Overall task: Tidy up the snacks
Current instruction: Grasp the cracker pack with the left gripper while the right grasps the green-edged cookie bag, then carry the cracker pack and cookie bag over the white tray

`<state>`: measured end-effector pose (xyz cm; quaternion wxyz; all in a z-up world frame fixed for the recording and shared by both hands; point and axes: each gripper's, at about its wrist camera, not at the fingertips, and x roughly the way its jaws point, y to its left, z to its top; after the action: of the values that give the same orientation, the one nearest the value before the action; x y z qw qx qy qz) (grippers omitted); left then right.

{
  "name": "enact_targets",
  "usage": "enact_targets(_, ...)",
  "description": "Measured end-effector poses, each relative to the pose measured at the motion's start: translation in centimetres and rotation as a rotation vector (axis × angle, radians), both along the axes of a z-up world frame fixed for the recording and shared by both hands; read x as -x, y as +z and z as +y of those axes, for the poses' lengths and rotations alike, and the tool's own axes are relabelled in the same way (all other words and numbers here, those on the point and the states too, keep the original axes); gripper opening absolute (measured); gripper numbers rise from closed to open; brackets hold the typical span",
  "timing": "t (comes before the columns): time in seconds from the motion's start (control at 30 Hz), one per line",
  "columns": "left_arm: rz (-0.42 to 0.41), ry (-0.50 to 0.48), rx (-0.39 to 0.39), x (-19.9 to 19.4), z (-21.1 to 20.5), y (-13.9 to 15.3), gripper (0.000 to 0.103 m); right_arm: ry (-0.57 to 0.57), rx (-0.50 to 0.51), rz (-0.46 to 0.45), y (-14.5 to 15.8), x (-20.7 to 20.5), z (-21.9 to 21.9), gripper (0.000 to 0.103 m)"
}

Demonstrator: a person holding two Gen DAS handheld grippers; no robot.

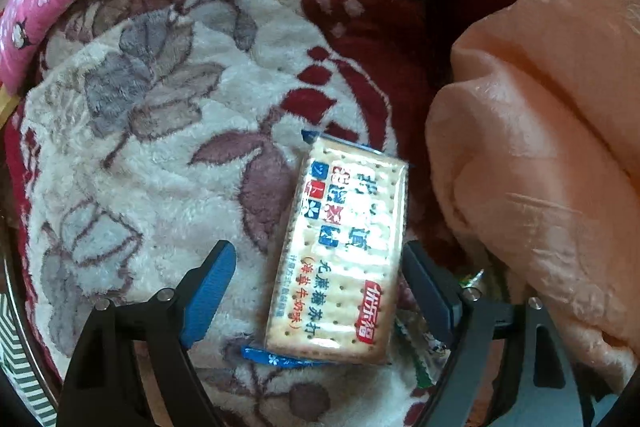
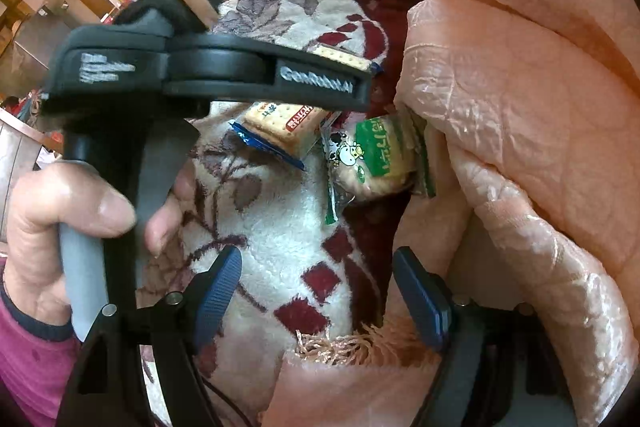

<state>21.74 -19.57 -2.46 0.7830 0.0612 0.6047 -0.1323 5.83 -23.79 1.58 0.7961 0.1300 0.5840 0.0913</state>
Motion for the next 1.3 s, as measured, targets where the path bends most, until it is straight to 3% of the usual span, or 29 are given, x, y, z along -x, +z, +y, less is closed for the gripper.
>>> enact_targets(0.07, -0.010, 0.003, 0.001, 0.0, 0.0, -0.1, 0.082, 0.001, 0.000, -0.003, 0.0, -0.1, -0.1, 0.082)
enact_targets(0.13, -0.030, -0.013, -0.013, 0.1, -0.1, 0.2, 0.055, -0.002, -0.004, -0.008, 0.0, -0.1, -0.2, 0.082)
enact_targets(0.17, -0.043, -0.017, -0.038, 0.4, -0.3, 0.3, 0.054, -0.005, -0.007, -0.011, 0.0, -0.2, -0.3, 0.082)
enact_targets(0.37, -0.046, 0.018, 0.013, 0.9, 2.2, 1.4, 0.054, -0.023, -0.023, -0.038, -0.3, -2.0, -0.9, 0.082)
enact_targets(0.63, -0.069, 0.070, 0.020, 4.0, 7.2, 3.2, 0.054, 0.023, 0.114, -0.037, -1.8, -5.3, -0.6, 0.082)
enact_targets(0.87, -0.057, 0.108, 0.039, 7.0, 11.5, 4.2, 0.054, 0.077, 0.158, -0.018, -3.5, -6.6, -0.2, 0.082)
enact_targets(0.9, -0.058, 0.111, 0.039, 7.3, 11.7, 4.1, 0.054, 0.086, 0.169, -0.021, -3.5, -6.6, 0.0, 0.072)
enact_targets(0.93, -0.061, 0.115, 0.036, 7.5, 11.8, 4.0, 0.054, 0.093, 0.170, -0.026, -3.5, -6.5, 0.1, 0.052)
enact_targets(1.03, -0.063, 0.134, 0.043, 8.7, 12.8, 4.1, 0.054, 0.076, 0.131, -0.046, -2.5, -6.0, 0.1, 0.024)
enact_targets(1.3, -0.073, 0.176, 0.051, 10.8, 15.0, 4.6, 0.054, 0.121, 0.087, -0.074, -0.8, -4.0, 1.9, 0.024)
